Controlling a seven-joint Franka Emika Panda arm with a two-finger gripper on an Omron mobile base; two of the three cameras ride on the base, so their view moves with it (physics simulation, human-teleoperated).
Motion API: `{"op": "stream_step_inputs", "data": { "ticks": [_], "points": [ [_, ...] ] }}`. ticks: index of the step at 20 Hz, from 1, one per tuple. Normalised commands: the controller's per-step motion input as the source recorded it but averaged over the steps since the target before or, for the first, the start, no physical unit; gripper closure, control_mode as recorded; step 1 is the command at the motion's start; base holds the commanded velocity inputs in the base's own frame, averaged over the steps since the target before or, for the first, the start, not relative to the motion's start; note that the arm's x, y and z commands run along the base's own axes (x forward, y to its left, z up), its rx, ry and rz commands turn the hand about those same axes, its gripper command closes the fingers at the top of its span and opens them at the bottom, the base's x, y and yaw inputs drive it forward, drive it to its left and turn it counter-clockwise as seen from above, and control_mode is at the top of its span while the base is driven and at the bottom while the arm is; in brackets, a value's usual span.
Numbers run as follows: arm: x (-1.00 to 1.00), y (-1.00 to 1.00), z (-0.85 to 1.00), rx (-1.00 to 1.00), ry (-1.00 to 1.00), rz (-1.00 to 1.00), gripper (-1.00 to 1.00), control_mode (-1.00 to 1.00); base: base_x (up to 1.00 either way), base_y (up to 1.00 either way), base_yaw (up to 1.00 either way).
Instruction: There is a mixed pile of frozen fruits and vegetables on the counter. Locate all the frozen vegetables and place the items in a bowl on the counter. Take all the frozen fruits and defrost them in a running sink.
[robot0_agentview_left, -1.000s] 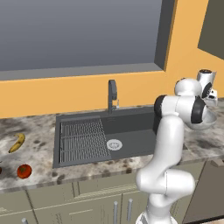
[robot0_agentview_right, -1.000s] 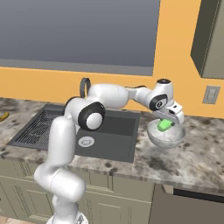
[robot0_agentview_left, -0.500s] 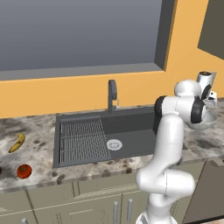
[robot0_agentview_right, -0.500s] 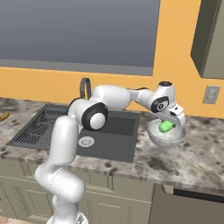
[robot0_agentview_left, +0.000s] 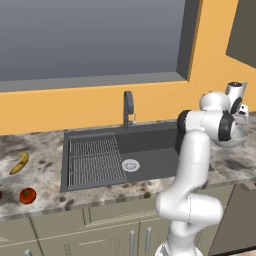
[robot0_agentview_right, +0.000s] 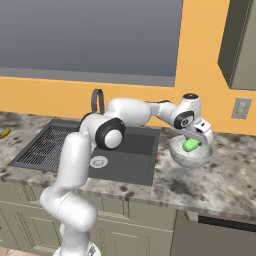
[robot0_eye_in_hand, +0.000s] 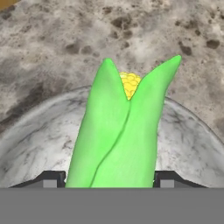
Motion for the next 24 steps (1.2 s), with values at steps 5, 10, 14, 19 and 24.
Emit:
{"op": "stream_step_inputs", "data": {
  "ticks": [5, 10, 14, 19, 24],
  "points": [
    [-0.35, 0.0, 0.0, 0.0, -0.05, 0.0, -1.0, -1.0, 0.0, 0.0, 0.0],
    [-0.33, 0.02, 0.0, 0.0, -0.05, 0.0, -1.0, -1.0, 0.0, 0.0, 0.0],
    [-0.05, 0.25, 0.04, 0.0, -0.02, -0.03, -1.0, -1.0, 0.0, 0.0, 0.0],
    [-0.01, 0.34, 0.17, 0.0, -0.02, -0.04, -1.0, -1.0, 0.0, 0.0, 0.0],
    [-0.04, 0.32, 0.52, 0.0, -0.03, -0.04, -1.0, -1.0, 0.0, 0.0, 0.0]
  ]
}}
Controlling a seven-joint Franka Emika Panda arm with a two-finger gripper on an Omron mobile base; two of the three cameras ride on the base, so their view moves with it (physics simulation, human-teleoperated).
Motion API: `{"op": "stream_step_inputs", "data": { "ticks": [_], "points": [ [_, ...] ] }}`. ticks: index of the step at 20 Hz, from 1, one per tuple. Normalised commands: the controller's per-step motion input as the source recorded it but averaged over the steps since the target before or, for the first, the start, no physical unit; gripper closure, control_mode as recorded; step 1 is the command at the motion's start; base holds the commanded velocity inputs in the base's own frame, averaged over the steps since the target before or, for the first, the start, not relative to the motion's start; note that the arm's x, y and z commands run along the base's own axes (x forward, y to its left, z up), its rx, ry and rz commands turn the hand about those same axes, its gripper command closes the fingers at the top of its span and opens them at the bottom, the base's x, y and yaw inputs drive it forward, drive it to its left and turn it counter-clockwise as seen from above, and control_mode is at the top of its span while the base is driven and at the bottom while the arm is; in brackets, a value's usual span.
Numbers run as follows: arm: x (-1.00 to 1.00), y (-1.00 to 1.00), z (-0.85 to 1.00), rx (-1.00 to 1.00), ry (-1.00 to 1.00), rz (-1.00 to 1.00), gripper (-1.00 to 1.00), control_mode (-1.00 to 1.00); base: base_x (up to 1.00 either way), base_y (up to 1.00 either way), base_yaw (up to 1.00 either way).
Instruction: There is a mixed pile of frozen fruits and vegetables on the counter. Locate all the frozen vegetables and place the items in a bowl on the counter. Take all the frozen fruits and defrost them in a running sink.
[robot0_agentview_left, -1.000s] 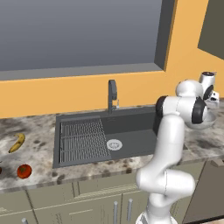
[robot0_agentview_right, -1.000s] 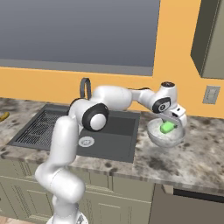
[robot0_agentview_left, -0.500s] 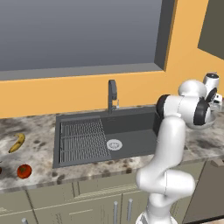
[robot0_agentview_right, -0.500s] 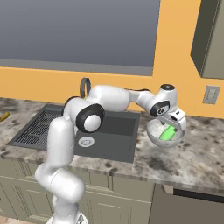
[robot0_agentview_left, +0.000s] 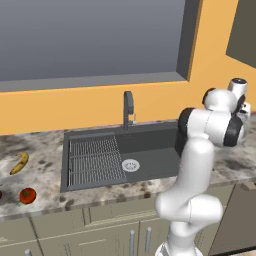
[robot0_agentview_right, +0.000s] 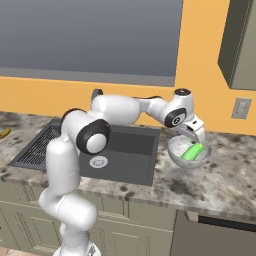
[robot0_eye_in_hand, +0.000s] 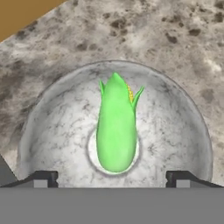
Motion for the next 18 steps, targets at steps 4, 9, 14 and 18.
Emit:
{"op": "stream_step_inputs", "data": {
  "ticks": [4, 9, 14, 18],
  "points": [
    [-0.08, 0.37, 0.52, 0.0, -0.03, 0.0, -1.0, -1.0, 0.0, 0.0, 0.0],
    [-0.13, 0.54, 0.34, 0.01, 0.0, 0.0, -1.0, -1.0, 0.0, 0.0, 0.0],
    [-0.17, 0.56, 0.22, 0.03, 0.0, 0.0, -1.0, -1.0, 0.0, 0.0, 0.0],
    [-0.17, 0.51, 0.28, 0.07, 0.01, 0.03, -1.0, -1.0, 0.0, 0.0, 0.0]
  ]
}}
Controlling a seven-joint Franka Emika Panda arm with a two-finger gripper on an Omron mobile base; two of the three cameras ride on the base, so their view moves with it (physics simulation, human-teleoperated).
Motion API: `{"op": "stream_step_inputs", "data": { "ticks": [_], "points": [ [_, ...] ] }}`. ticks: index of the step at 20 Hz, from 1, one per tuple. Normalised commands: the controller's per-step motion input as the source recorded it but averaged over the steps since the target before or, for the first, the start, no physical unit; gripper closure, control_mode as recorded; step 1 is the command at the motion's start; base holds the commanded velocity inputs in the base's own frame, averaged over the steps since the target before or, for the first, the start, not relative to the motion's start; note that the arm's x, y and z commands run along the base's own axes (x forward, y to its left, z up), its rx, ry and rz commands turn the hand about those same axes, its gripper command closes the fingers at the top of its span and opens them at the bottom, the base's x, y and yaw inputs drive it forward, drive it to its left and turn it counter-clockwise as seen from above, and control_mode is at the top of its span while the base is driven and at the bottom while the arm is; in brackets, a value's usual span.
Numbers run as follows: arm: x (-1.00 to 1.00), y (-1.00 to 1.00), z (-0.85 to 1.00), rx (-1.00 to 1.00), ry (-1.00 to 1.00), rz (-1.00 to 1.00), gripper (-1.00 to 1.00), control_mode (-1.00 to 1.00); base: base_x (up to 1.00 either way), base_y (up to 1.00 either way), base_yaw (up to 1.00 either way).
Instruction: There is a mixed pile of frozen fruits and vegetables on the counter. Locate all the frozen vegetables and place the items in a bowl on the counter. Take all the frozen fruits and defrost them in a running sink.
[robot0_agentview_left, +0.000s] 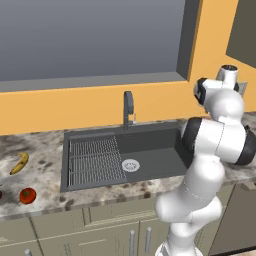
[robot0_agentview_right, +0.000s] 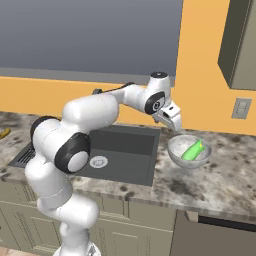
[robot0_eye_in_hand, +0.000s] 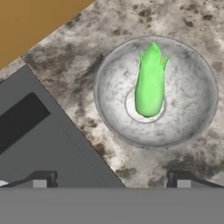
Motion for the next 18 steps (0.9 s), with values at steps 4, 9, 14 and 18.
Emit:
{"op": "stream_step_inputs", "data": {
  "ticks": [4, 9, 14, 18],
  "points": [
    [-0.18, 0.53, 0.22, 0.06, 0.02, 0.03, -1.0, -1.0, 0.0, 0.0, 0.0],
    [-0.21, 0.61, 0.06, 0.02, 0.01, 0.05, -1.0, -1.0, 0.0, 0.0, 0.0],
    [-0.25, 0.67, 0.0, 0.0, 0.0, 0.06, -1.0, -1.0, 0.0, 0.0, 0.0],
    [-0.28, 0.67, 0.01, 0.0, 0.02, 0.04, -1.0, -1.0, 0.0, 0.0, 0.0]
  ]
}}
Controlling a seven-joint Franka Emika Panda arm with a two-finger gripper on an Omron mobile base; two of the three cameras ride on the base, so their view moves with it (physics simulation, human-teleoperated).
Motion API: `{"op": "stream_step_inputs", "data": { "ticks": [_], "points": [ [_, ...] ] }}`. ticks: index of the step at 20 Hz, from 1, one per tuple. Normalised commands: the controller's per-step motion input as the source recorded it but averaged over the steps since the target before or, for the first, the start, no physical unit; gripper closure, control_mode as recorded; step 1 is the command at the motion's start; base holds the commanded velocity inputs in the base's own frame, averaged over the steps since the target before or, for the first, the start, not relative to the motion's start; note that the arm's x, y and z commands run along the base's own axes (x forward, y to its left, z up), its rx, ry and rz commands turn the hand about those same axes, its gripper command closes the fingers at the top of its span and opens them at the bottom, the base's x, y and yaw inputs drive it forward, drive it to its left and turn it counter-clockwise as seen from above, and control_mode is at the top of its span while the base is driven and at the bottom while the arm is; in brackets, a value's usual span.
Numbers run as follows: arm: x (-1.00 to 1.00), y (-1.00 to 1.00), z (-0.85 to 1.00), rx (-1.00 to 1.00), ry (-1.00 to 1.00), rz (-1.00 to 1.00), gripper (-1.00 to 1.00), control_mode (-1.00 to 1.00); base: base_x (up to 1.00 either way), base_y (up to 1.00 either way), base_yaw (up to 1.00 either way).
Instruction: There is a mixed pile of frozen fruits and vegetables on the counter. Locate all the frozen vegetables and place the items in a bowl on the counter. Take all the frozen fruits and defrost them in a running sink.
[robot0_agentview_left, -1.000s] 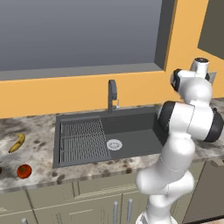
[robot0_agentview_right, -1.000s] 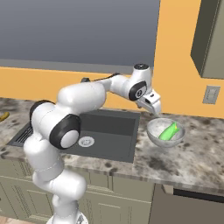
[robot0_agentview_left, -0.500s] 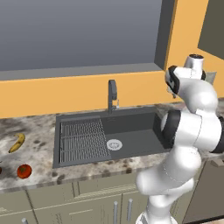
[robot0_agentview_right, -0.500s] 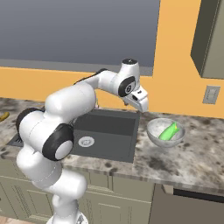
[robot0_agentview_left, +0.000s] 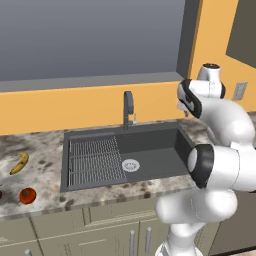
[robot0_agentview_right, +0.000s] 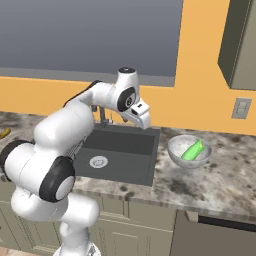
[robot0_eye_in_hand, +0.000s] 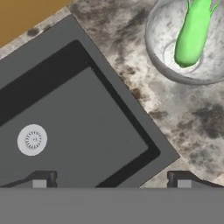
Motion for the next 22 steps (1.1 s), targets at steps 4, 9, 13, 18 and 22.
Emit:
{"op": "stream_step_inputs", "data": {
  "ticks": [4, 9, 13, 18, 22],
  "points": [
    [-0.27, 0.68, 0.0, 0.0, 0.02, 0.04, -1.0, -1.0, 0.0, 0.0, 0.0],
    [-0.25, 0.59, 0.0, -0.02, 0.04, 0.06, -1.0, -1.0, 0.0, 0.0, 0.0],
    [-0.32, 0.4, -0.03, -0.01, 0.09, 0.13, -1.0, -1.0, 0.0, 0.0, 0.0],
    [-0.27, 0.47, 0.0, 0.0, 0.08, 0.13, -1.0, -1.0, 0.0, 0.0, 0.0],
    [-0.17, 0.53, 0.0, 0.0, 0.06, 0.15, -1.0, -1.0, 0.0, 0.0, 0.0]
  ]
}}
